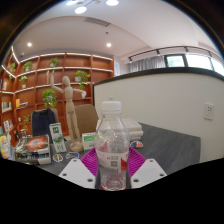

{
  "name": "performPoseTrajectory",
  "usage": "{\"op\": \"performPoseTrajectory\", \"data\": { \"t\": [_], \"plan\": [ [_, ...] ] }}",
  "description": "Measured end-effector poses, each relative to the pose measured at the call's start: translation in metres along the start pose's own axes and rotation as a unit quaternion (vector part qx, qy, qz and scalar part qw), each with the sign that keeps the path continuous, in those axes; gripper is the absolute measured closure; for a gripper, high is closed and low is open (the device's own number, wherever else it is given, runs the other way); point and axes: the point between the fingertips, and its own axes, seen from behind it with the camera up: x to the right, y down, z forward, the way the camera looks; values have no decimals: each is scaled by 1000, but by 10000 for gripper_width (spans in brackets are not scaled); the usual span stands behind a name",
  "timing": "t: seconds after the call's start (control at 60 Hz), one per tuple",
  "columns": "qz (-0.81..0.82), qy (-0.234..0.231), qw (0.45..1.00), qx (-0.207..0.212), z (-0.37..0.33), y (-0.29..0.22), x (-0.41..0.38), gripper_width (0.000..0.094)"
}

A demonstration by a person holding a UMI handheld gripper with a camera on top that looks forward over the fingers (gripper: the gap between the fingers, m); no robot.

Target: Pour water

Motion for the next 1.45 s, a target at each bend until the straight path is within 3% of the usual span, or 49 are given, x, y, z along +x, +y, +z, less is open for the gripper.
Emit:
{"op": "performPoseTrajectory", "data": {
  "t": [0.25, 0.35, 0.383, 0.667, 1.15, 1.45],
  "plan": [
    [-3, 6, 1000, -3, -6, 1, -7, 336],
    [-21, -6, 1000, -12, -15, 8, -7, 84],
    [-26, -6, 1000, -11, -20, 8, -8, 39],
    [-62, -45, 996, -50, -106, 37, -14, 52],
    [-40, -233, 972, -14, -281, -6, -101, 47],
    [-77, -266, 961, -13, -314, -11, -123, 57]
  ]
}}
